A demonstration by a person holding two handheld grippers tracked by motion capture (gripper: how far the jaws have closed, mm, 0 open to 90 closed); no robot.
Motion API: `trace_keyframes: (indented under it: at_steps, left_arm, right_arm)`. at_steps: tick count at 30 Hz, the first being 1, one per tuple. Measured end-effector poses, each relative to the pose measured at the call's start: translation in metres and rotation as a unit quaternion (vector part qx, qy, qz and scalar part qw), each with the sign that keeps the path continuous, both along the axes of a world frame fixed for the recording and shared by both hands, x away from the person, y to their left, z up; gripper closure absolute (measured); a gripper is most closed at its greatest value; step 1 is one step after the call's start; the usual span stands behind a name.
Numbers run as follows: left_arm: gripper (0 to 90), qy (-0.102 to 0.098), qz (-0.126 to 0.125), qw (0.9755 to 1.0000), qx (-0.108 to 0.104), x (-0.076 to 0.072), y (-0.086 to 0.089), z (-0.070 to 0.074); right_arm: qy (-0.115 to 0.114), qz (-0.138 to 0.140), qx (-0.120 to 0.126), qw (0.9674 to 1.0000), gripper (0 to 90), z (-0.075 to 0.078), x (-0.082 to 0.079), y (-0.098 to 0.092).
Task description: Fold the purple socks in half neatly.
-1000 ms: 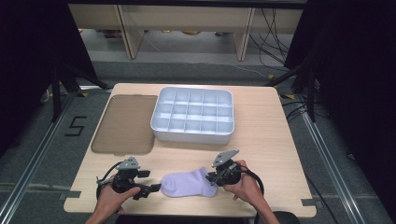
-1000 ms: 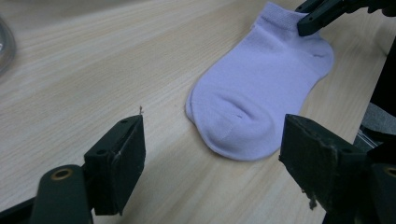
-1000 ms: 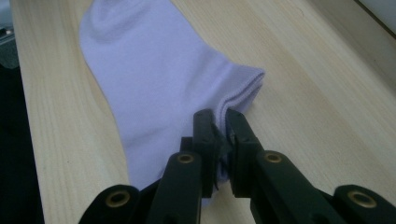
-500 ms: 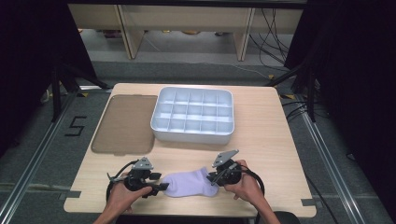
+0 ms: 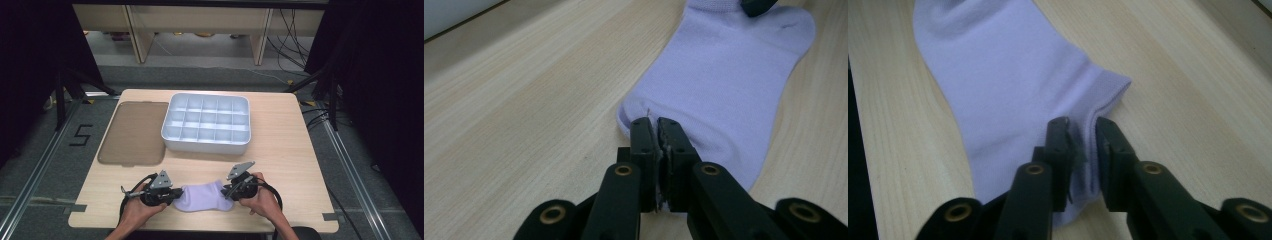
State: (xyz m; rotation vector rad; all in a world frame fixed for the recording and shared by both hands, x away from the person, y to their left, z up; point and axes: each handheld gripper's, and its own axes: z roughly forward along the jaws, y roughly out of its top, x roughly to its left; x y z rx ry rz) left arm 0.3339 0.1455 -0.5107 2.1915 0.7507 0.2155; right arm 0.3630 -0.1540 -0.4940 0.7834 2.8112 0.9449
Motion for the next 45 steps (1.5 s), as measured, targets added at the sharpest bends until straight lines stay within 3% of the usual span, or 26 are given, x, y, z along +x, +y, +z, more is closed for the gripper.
trace_keyframes:
  at_steps: [1, 2, 6, 7, 8, 9, 10, 11, 14, 16, 19, 20, 26, 28, 29, 35, 40, 45]
  left_arm:
    - [85.9, -0.004, -0.003, 1.0000, 0.003, 0.001, 0.001, 0.001]
    - [86.0, 0.000, 0.002, 1.0000, -0.005, 0.000, 0.001, 0.001]
    - [86.0, -0.003, -0.008, 1.0000, -0.001, 0.000, 0.001, 0.004]
    - [86.0, -0.002, -0.001, 0.9999, -0.013, -0.001, 0.000, 0.004]
    - [86.0, -0.004, -0.007, 1.0000, -0.005, 0.000, 0.002, 0.005]
    - [86.0, -0.006, -0.005, 0.9999, -0.007, 0.000, 0.002, 0.005]
    - [86.2, 0.001, 0.004, 0.9999, -0.016, 0.000, 0.001, 0.003]
    - [86.3, 0.001, 0.001, 0.9999, -0.012, 0.001, 0.002, 0.004]
    - [86.5, -0.003, 0.002, 0.9997, -0.024, 0.000, 0.003, 0.006]
    - [86.7, -0.004, -0.001, 0.9998, -0.018, 0.001, 0.004, 0.008]
    - [86.7, -0.003, -0.002, 0.9996, -0.029, 0.001, 0.005, 0.009]
    - [86.7, -0.006, -0.009, 0.9998, -0.015, 0.002, 0.007, 0.011]
    - [87.0, -0.004, -0.009, 0.9996, -0.028, -0.004, 0.007, 0.016]
    - [87.1, 0.000, -0.009, 0.9995, -0.031, -0.005, 0.007, 0.019]
    - [87.1, -0.001, -0.008, 0.9991, -0.041, -0.006, 0.006, 0.021]
    - [87.2, 0.001, -0.009, 0.9981, -0.061, -0.011, 0.008, 0.031]
    - [87.2, -0.007, -0.018, 0.9980, -0.060, -0.011, 0.011, 0.037]
    - [87.2, -0.002, -0.012, 0.9979, -0.064, -0.009, 0.010, 0.040]
  right_arm:
    - [0.001, -0.011, 0.008, 0.9999, 68.6, -0.001, 0.000, 0.000]
    - [0.003, -0.020, -0.003, 0.9998, 61.2, 0.001, 0.000, 0.000]
    - [-0.013, -0.043, 0.016, 0.9988, 51.1, 0.004, 0.001, 0.000]
    - [-0.023, -0.042, 0.022, 0.9986, 51.4, 0.007, 0.001, -0.001]
    - [-0.045, -0.045, 0.031, 0.9975, 52.9, 0.008, 0.001, 0.000]
    - [-0.039, -0.050, 0.038, 0.9973, 55.0, 0.011, -0.001, 0.001]
    - [-0.047, -0.037, 0.040, 0.9974, 58.5, 0.014, -0.001, 0.002]
    - [-0.055, -0.037, 0.047, 0.9967, 62.0, 0.015, -0.004, 0.005]
    - [-0.061, -0.007, 0.053, 0.9967, 71.4, 0.015, -0.011, 0.018]
    - [-0.055, 0.010, 0.042, 0.9976, 76.9, 0.016, -0.015, 0.024]
    - [-0.056, 0.038, 0.028, 0.9973, 81.6, 0.010, -0.017, 0.034]
    - [-0.053, 0.041, 0.023, 0.9975, 82.3, 0.008, -0.017, 0.037]
    - [-0.041, 0.074, 0.007, 0.9964, 84.7, -0.003, -0.021, 0.057]
    - [-0.034, 0.073, 0.002, 0.9968, 85.1, -0.005, -0.023, 0.061]
    - [-0.032, 0.076, -0.001, 0.9966, 85.5, -0.006, -0.023, 0.064]
    - [-0.036, 0.087, 0.006, 0.9955, 86.0, -0.007, -0.025, 0.075]
    - [-0.039, 0.094, 0.018, 0.9946, 86.2, -0.010, -0.024, 0.084]
    - [-0.028, 0.090, 0.028, 0.9952, 86.2, -0.011, -0.023, 0.091]
